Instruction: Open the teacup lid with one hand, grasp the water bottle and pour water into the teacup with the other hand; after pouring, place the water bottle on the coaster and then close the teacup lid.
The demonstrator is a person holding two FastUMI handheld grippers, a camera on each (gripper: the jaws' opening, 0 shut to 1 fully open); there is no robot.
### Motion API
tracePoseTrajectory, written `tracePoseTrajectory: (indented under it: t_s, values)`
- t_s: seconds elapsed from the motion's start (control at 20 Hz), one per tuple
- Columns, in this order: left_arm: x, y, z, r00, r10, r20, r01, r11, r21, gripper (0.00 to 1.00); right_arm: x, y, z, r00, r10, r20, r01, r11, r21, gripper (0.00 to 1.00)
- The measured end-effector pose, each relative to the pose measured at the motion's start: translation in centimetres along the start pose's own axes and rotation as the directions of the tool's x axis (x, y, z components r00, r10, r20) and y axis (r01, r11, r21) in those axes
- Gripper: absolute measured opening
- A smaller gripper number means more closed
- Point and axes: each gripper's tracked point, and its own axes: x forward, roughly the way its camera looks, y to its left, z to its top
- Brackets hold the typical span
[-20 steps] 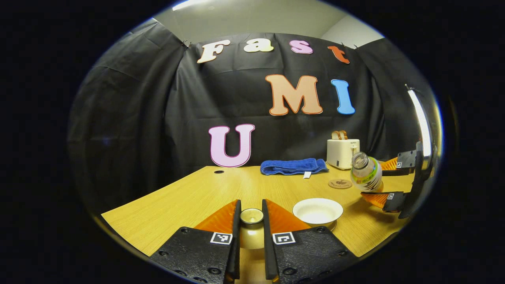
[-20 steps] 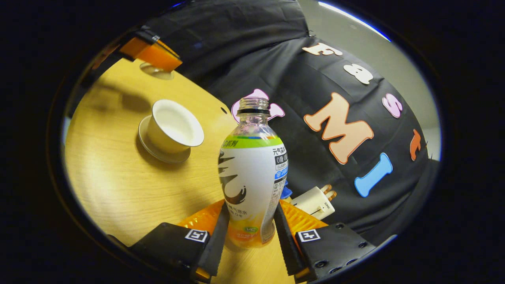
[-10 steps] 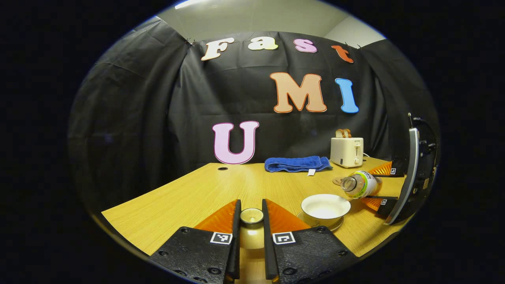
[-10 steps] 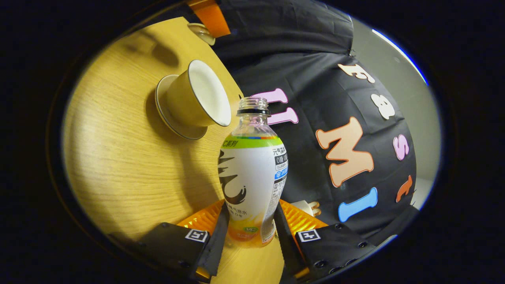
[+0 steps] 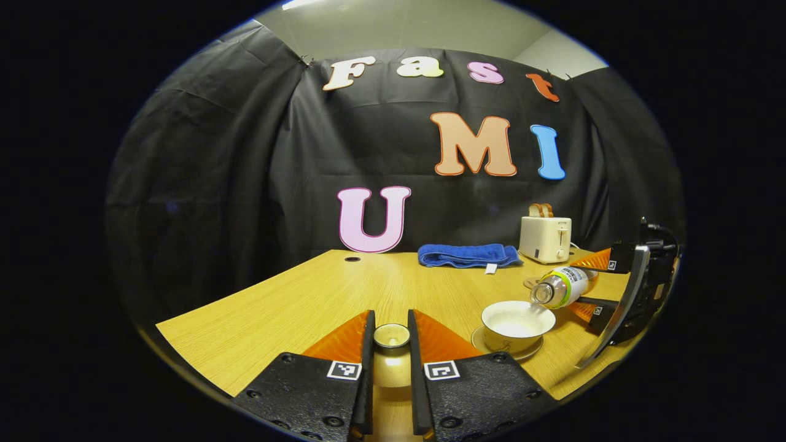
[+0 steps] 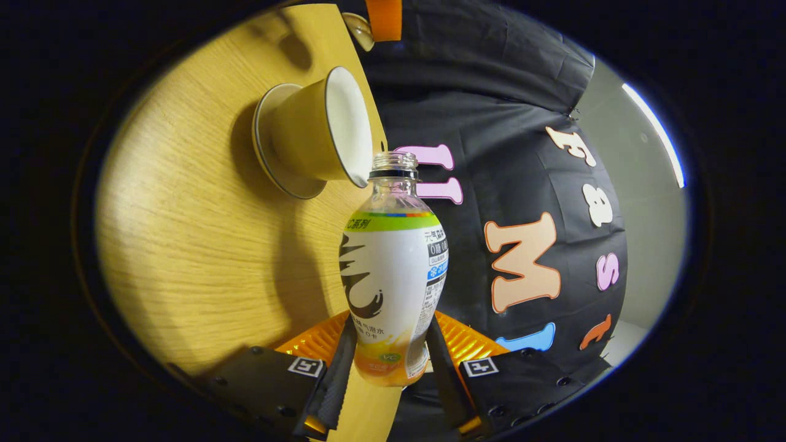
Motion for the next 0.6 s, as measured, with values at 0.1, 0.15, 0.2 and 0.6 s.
tracePoseTrajectory:
  t_s: [0.1, 0.15, 0.2, 0.6]
  values:
    - [-0.05, -0.14, -0.09, 1.000, -0.007, -0.002, 0.006, 1.000, -0.008, 0.22, -0.03, -0.21, 0.07, 1.000, -0.012, 0.006, 0.012, 0.999, -0.046, 0.67]
    - [0.02, -0.18, -0.22, 1.000, -0.009, -0.003, 0.009, 1.000, -0.013, 0.22, 0.10, -0.30, 0.04, 1.000, -0.019, 0.010, 0.020, 0.997, -0.070, 0.67]
    - [0.01, -0.15, -0.28, 1.000, -0.011, -0.005, 0.011, 1.000, -0.016, 0.22, 0.07, -0.39, 0.09, 1.000, -0.026, 0.015, 0.027, 0.995, -0.092, 0.67]
    - [-0.18, 0.29, -0.16, 1.000, -0.001, 0.000, 0.001, 1.000, -0.024, 0.22, 0.16, -0.78, 0.56, 0.998, -0.053, 0.038, 0.060, 0.973, -0.222, 0.67]
